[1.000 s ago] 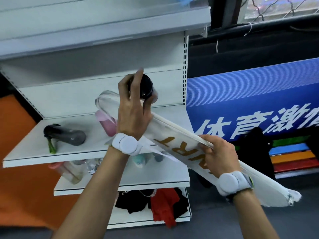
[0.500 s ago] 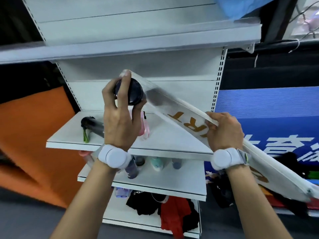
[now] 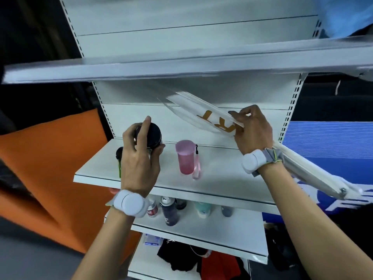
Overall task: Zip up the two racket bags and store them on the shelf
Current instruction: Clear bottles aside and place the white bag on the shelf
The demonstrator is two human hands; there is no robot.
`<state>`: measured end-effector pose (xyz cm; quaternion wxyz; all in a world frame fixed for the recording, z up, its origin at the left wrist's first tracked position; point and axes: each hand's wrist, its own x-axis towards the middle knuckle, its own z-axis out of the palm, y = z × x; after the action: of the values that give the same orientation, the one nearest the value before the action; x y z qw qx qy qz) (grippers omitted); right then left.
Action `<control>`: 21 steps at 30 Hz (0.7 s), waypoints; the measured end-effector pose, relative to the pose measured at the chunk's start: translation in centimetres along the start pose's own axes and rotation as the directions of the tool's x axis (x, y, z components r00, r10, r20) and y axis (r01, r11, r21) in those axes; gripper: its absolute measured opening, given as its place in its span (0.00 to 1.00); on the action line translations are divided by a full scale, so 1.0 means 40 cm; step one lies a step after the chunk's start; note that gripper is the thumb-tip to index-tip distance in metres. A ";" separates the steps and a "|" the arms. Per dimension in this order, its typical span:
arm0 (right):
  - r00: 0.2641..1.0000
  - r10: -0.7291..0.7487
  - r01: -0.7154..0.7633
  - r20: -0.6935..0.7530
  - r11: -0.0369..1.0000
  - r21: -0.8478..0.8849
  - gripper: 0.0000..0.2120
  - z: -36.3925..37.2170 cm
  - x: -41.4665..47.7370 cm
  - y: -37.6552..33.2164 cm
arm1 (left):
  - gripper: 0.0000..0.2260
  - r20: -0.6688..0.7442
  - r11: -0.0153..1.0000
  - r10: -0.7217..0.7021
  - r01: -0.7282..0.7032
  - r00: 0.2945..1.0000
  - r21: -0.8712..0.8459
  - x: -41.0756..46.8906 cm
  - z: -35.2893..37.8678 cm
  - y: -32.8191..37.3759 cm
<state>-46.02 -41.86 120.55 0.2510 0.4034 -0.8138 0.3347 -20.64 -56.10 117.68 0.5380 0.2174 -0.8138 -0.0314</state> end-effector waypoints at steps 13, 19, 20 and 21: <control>0.988 -0.135 0.137 0.079 0.990 -0.022 0.23 0.327 -0.007 0.011 | 0.31 0.154 0.985 -0.143 0.156 0.978 -0.072 -0.073 0.001 -0.148; 0.950 -0.126 0.094 0.287 0.988 0.123 0.19 0.409 -0.014 0.039 | 0.30 0.204 0.980 -0.155 0.177 0.967 -0.095 -0.098 0.020 -0.174; 0.935 -0.132 0.094 0.328 0.987 0.128 0.18 0.417 -0.018 0.041 | 0.29 0.209 0.977 -0.163 0.187 0.964 -0.099 -0.103 0.024 -0.174; 0.921 -0.143 0.099 0.362 0.986 0.138 0.18 0.429 -0.018 0.044 | 0.29 0.218 0.974 -0.176 0.201 0.960 -0.101 -0.108 0.030 -0.176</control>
<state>-49.43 -53.53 108.31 0.0893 0.5228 -0.7990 0.2834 -18.05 -61.03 111.44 0.4569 0.2563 -0.8376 -0.1548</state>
